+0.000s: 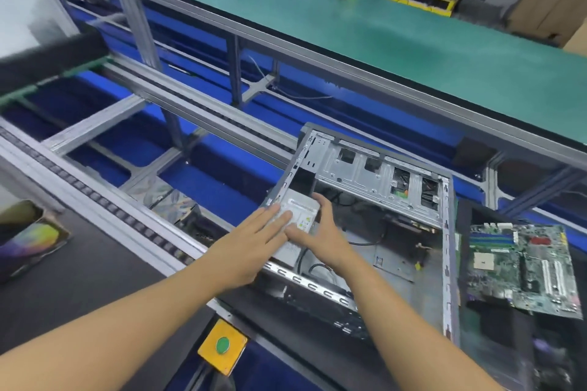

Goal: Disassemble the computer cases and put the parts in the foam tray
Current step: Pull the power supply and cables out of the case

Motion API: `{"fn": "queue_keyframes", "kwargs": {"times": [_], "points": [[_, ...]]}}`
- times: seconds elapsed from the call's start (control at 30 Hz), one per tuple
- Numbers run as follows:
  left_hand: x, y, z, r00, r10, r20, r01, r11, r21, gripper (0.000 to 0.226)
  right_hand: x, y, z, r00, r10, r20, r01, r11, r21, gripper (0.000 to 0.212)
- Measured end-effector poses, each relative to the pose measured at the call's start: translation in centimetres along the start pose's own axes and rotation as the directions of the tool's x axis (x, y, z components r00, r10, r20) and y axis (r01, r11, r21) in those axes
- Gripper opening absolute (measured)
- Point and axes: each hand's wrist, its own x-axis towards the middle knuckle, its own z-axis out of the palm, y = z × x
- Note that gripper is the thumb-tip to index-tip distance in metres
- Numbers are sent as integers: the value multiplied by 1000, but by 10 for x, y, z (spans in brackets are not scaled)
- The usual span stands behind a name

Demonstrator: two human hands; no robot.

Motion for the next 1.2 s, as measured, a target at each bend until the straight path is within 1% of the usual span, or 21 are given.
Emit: {"fn": "queue_keyframes", "kwargs": {"times": [0.07,0.13,0.2,0.23,0.27,0.3,0.33,0.37,0.4,0.47,0.5,0.53,0.6,0.67,0.73,0.77,0.8,0.87,0.93,1.1,1.2], "points": [[2,4,3,998,-29,-58,30,1000,2,81,2,0,1,999,-31,-31,30,999,-21,102],[1,7,5,997,-42,-59,41,999,-16,78,2,-1,1,995,-85,-50,79,991,-107,98],[-2,6,3,998,-53,34,54,998,-28,93,2,-6,-1,989,-150,4,146,955,-257,91],[-3,1,2,996,-32,84,37,997,-64,106,2,-9,-3,985,-162,61,173,910,-376,94],[-4,-6,-2,985,-3,172,31,987,-160,115,2,-13,-4,980,-156,123,197,839,-507,103],[-2,-14,-11,951,20,309,82,945,-316,119,2,-17,-5,976,-134,169,212,744,-633,115],[1,-22,-21,905,34,423,185,866,-465,118,3,-22,-5,976,-105,193,215,640,-738,125],[5,-29,-29,881,27,473,289,761,-581,115,5,-27,-4,977,-72,200,206,549,-810,132],[9,-33,-33,885,-13,465,361,650,-669,108,9,-32,-2,980,-27,196,184,484,-855,136],[19,-28,-37,907,-174,384,421,414,-807,91,18,-41,2,983,65,174,130,424,-896,139],[24,-22,-35,900,-276,338,417,313,-853,83,22,-44,5,982,97,164,111,411,-905,139],[30,-15,-31,872,-380,308,417,248,-875,75,25,-46,7,981,117,156,96,405,-909,139],[43,-5,-24,766,-551,331,491,170,-855,67,27,-46,11,979,139,147,75,424,-902,142],[53,-2,-18,661,-641,390,579,105,-808,60,24,-43,14,984,116,135,65,470,-880,141],[57,-2,-15,580,-695,426,634,57,-771,47,20,-40,14,990,60,128,81,503,-861,137],[57,0,-15,556,-708,436,651,45,-758,41,18,-40,12,990,43,136,96,508,-856,136],[56,1,-16,549,-717,430,663,61,-746,38,17,-40,9,988,38,152,112,504,-856,137],[54,4,-18,569,-729,380,672,146,-726,35,15,-41,5,978,63,197,144,479,-866,141],[54,5,-18,581,-739,342,668,192,-719,35,14,-45,6,975,68,210,154,472,-868,143],[55,5,-14,590,-740,325,669,222,-710,32,14,-50,7,981,2,193,161,550,-820,140],[55,5,-13,595,-743,306,657,230,-718,32,15,-48,-2,981,-47,187,181,555,-812,141]]}}
